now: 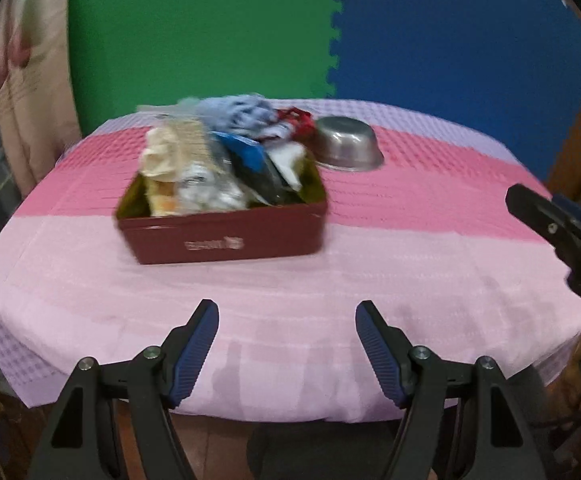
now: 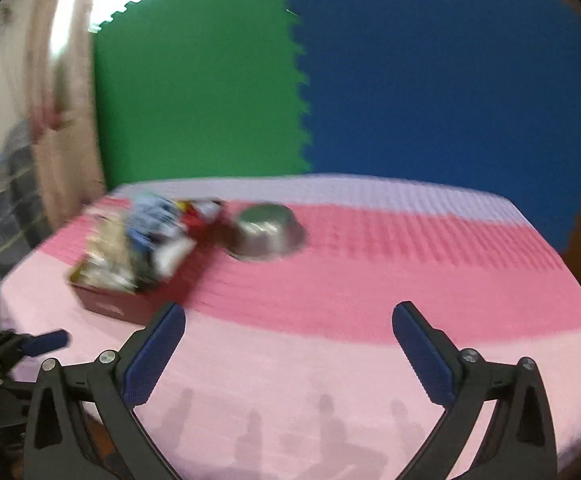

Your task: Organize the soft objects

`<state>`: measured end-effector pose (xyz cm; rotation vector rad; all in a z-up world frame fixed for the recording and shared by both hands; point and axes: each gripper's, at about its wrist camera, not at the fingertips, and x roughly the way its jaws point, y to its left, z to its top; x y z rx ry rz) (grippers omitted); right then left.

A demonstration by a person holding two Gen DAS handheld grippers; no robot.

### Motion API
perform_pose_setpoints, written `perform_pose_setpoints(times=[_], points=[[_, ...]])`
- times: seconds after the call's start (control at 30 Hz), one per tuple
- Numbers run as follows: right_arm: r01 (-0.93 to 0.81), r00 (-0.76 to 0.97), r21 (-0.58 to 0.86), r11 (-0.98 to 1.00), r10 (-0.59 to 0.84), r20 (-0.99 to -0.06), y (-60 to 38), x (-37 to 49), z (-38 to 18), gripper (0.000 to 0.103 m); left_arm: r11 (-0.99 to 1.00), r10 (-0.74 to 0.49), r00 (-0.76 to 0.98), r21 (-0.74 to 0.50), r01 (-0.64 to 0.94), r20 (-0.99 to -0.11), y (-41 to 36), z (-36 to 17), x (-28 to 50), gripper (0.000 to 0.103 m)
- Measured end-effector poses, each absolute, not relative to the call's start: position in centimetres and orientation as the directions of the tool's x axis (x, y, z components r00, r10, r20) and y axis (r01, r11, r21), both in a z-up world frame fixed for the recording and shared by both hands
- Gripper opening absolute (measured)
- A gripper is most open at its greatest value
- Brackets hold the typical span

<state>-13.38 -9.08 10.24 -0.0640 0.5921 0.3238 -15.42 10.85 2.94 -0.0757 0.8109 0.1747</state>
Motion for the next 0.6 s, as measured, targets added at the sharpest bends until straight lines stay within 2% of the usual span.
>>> perform_pose_setpoints(times=[0.13, 0.3, 0.4, 0.6], points=[[-0.245, 0.728, 0.071, 0.967, 0.232, -0.645, -11.2, -12.3, 6.7, 0.103, 0.976, 0.150, 0.661, 0.005, -0.216, -0.735, 10.0, 1.6, -14.2, 0.073], [-0.223, 0.707, 0.050, 0.974, 0.197, -0.679, -11.1, -12.4, 3.6, 0.103, 0.961, 0.156, 0.594, -0.018, -0.277, -0.789, 10.8, -0.4, -12.3, 0.074], [-0.215, 0.682, 0.057, 0.975, 0.192, -0.706, -10.9, -12.1, 2.7, 0.103, 0.952, 0.172, 0.577, -0.014, -0.304, -0.798, 11.1, -0.4, -11.7, 0.082], [-0.191, 0.669, 0.026, 0.981, 0.150, -0.728, -10.7, -11.8, 2.0, 0.103, 0.947, 0.195, 0.580, -0.003, -0.322, -0.791, 10.8, -0.6, -11.5, 0.085]])
